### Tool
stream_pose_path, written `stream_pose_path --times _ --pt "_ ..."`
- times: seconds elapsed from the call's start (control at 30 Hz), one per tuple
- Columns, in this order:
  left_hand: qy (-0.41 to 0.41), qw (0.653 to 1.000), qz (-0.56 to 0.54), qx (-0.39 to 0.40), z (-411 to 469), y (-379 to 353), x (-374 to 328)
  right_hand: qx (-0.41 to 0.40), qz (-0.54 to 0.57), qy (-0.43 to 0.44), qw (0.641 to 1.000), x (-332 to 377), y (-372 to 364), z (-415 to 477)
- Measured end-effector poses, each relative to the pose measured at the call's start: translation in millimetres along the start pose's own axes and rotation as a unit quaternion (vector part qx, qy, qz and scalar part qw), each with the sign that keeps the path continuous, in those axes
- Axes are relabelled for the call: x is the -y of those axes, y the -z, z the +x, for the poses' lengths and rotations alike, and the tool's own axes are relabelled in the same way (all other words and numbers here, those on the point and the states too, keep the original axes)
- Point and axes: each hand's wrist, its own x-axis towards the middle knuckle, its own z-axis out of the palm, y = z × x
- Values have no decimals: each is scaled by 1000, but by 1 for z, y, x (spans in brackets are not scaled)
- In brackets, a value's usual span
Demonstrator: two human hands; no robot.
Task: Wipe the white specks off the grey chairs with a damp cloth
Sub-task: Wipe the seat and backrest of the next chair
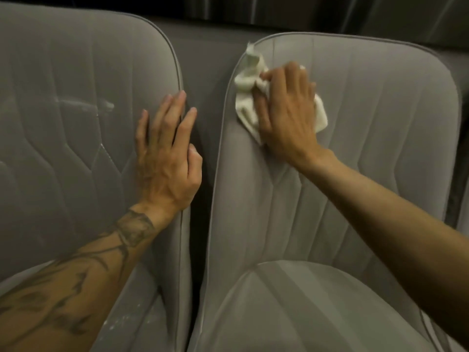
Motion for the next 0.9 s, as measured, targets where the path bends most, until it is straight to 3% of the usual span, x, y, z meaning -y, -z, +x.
stream_pose_path --times 0.13,0.3,0.4,0.53,0.67,0.77,0.9 --pt "-5 1000 9 1 -1 0 -1 -17 37 -80 996 19 -6 -13" --pt "-10 1000 14 14 -1 4 -2 77 92 33 992 25 8 -60" --pt "-9 1000 8 17 0 5 -3 24 14 20 999 9 0 -12" --pt "-8 1000 2 5 -1 2 -2 -28 40 -82 995 23 -9 -7" --pt "-10 1000 -1 0 0 3 -1 78 112 21 990 36 5 -68" --pt "-11 1000 -6 1 0 5 0 69 44 65 995 14 5 -41" --pt "-13 1000 -13 -14 -1 1 2 -19 31 -56 998 16 -8 -11"
